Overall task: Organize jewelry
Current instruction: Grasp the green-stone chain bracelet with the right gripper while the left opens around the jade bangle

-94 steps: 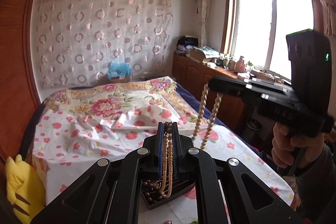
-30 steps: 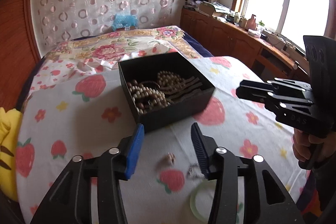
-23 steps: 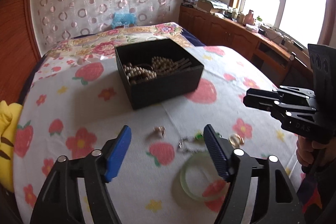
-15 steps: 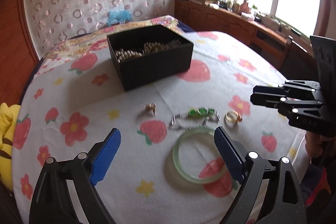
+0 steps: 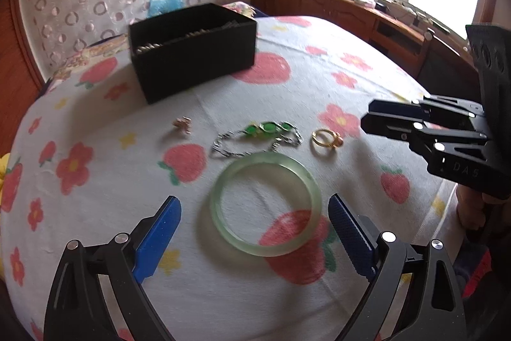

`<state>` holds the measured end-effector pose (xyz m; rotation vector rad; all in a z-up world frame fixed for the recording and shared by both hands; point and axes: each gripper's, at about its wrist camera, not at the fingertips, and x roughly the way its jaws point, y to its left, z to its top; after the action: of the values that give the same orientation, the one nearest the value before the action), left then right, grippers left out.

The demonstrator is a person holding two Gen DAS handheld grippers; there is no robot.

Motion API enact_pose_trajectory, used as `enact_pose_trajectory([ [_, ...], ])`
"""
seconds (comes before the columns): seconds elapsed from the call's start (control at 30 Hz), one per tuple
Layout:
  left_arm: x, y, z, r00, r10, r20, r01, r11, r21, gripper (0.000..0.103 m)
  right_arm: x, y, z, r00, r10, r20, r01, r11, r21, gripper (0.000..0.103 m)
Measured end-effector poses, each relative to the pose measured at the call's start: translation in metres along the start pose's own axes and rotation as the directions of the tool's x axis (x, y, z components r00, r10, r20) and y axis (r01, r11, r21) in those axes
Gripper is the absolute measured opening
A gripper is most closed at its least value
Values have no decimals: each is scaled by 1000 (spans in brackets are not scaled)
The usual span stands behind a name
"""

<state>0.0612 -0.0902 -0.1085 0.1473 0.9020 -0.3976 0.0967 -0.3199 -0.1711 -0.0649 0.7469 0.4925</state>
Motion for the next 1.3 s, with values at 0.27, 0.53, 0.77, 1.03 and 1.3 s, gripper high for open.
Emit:
enact_pose_trajectory([
  [0.27, 7, -13, 5, 999, 48, -24, -47, 998, 46, 95, -1, -6, 0, 1000, 1, 10, -1, 999, 34, 31],
  [0.53, -1, -9, 3, 999, 47, 16, -48, 998, 30, 69, -1, -6, 0, 1000, -4, 6, 3, 999, 39, 31],
  [0.77, -15, 4, -2, 998, 20, 56, -19, 1000, -18, 69, 4, 3, 3, 999, -28, -28, 27, 1000, -11, 31],
  [1.03, -35, 21, -5, 993, 24, 113, -16, 997, -70, 69, 15, 33, 30, 999, 21, -49, -26, 994, -109, 31],
  [1.3, -42, 36, -5, 988, 59, 142, -44, 994, -104, 69, 56, 58, 51, 988, 70, -135, -95, 978, -183, 31],
])
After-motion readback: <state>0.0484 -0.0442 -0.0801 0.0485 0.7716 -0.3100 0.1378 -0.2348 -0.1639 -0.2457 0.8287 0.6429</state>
